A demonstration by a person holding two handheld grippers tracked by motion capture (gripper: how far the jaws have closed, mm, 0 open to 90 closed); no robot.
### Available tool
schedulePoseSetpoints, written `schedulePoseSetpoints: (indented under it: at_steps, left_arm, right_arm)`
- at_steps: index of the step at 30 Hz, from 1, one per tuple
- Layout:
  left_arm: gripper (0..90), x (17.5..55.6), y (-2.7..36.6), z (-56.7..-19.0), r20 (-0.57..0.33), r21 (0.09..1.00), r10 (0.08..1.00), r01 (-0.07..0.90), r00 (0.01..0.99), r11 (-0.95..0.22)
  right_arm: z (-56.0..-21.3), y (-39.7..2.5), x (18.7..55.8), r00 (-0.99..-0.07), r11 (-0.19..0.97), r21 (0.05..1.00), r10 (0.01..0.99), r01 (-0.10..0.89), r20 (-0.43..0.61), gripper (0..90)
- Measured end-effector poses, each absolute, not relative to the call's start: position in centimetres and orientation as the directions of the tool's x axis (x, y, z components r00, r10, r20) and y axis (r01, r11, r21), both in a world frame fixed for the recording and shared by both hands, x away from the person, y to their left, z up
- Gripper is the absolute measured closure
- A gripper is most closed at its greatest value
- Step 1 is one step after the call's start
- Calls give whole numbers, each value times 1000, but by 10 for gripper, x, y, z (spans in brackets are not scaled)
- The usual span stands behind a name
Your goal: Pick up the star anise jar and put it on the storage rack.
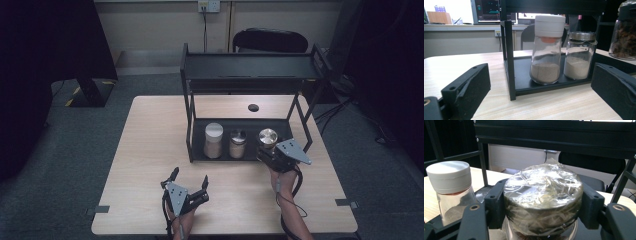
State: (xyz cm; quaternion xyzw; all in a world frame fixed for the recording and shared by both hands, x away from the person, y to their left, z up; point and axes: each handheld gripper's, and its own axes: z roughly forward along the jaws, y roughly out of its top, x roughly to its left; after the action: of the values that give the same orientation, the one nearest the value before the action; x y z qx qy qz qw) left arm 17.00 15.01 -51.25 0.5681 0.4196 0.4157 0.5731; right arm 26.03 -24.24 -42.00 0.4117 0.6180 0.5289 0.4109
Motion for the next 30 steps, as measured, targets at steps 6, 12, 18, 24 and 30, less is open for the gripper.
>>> schedulePoseSetpoints:
  at_steps: [6, 12, 18, 24, 30]
  left_arm:
    - [19, 170, 150, -513, -9, 1000, 953, -1, 302, 9]
    - [19, 170, 150, -513, -9, 1000, 953, -1, 303, 9]
    - [19, 170, 150, -513, -9, 1000, 953, -1, 301, 10]
    - [19, 170, 150, -513, -10, 1000, 954, -1, 299, 11]
    - [19, 170, 149, -513, -10, 1000, 955, -2, 298, 11]
  right_arm:
    - [-420, -240, 269, -326, 115, 990, 942, 84, -82, 350]
    - [-420, -237, 275, -328, 121, 989, 941, 82, -87, 350]
    - [-421, -234, 280, -318, 118, 990, 944, 82, -86, 350]
    - [-423, -232, 288, -313, 127, 988, 945, 91, -93, 350]
    - [-424, -228, 296, -310, 124, 987, 947, 105, -86, 350]
